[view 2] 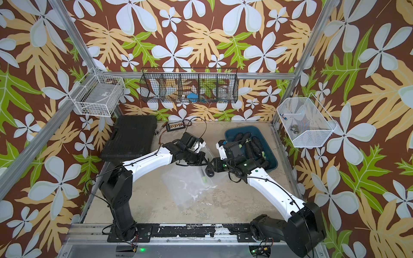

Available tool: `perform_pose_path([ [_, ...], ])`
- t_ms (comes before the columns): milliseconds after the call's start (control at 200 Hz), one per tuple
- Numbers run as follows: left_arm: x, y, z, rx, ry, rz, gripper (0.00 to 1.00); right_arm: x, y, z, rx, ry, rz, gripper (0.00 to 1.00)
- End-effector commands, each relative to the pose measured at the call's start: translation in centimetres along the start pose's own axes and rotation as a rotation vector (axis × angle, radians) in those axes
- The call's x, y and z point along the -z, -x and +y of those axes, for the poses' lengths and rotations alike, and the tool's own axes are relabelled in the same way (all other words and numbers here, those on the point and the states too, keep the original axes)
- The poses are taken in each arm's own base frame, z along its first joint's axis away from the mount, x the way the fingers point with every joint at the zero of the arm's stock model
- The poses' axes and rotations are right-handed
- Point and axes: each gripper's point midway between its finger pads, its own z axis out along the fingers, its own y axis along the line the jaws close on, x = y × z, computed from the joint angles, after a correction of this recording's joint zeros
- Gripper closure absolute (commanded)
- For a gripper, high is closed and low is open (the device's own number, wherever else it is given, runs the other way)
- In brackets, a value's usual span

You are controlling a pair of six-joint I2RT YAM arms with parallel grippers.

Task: Place the eggplant in a zip-top bag and seal the zipper
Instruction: Place the eggplant in the zipper food storage bag, then pick up the eggplant from the basket.

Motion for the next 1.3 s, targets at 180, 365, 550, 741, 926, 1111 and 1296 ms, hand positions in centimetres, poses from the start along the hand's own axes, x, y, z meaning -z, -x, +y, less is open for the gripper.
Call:
perform_pose_path([
  [180,-0.2,0.9,0.2,0.005,0.010,-0.025,0.98,-1.2,-3.2,2.0,0.024,0.069,0.081,0.74],
  [365,0.2,0.9,-0.2,0.006,-0.001,-0.032,0.98,-2.9,-4.2,0.3,-0.009,-0.006,0.101,0.73],
  [550,0.8,0.3,-1.1,0.022,-0.055,-0.031,0.98,-4.4,-3.1,-0.9,-0.023,-0.071,0.065,0.68],
  [741,0.6,0.7,0.9,0.058,-0.010,-0.042,0.98,-2.9,-0.8,0.1,-0.003,-0.059,0.026,0.51],
  [926,0.7,1.9,3.3,0.078,0.063,-0.078,0.98,0.6,1.2,-2.9,-0.070,-0.070,-0.050,0.42],
  [1111,0.1,1.9,3.3,0.084,0.058,-0.066,0.98,2.2,4.6,-13.0,-0.217,-0.359,-0.177,0.40],
  [1296,0.0,1.3,3.3,0.067,0.062,-0.054,0.98,1.8,7.7,-21.7,-0.285,-0.622,-0.192,0.38],
])
